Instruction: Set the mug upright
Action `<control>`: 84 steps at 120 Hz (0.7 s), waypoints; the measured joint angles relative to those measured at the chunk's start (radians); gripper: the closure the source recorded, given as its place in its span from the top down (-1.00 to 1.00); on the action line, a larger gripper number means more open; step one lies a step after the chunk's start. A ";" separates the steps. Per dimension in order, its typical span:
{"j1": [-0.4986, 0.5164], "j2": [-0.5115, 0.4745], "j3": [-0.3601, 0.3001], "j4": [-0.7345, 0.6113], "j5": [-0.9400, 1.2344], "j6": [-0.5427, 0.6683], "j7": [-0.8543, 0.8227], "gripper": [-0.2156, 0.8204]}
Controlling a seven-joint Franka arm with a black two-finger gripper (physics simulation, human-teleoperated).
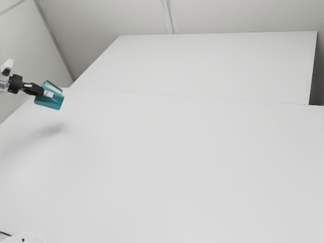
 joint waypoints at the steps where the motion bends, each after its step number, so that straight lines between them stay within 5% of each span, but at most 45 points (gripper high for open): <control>1: -0.005 -0.004 0.000 -0.003 0.006 0.001 -0.002 -0.92; 16: -0.133 -0.091 0.037 -0.102 0.084 0.035 -0.024 -0.92; 47: -0.637 -0.208 0.437 -0.264 0.123 0.120 -0.072 -0.92; 84: -0.868 -0.236 0.478 -0.379 0.185 0.244 -0.152 -0.91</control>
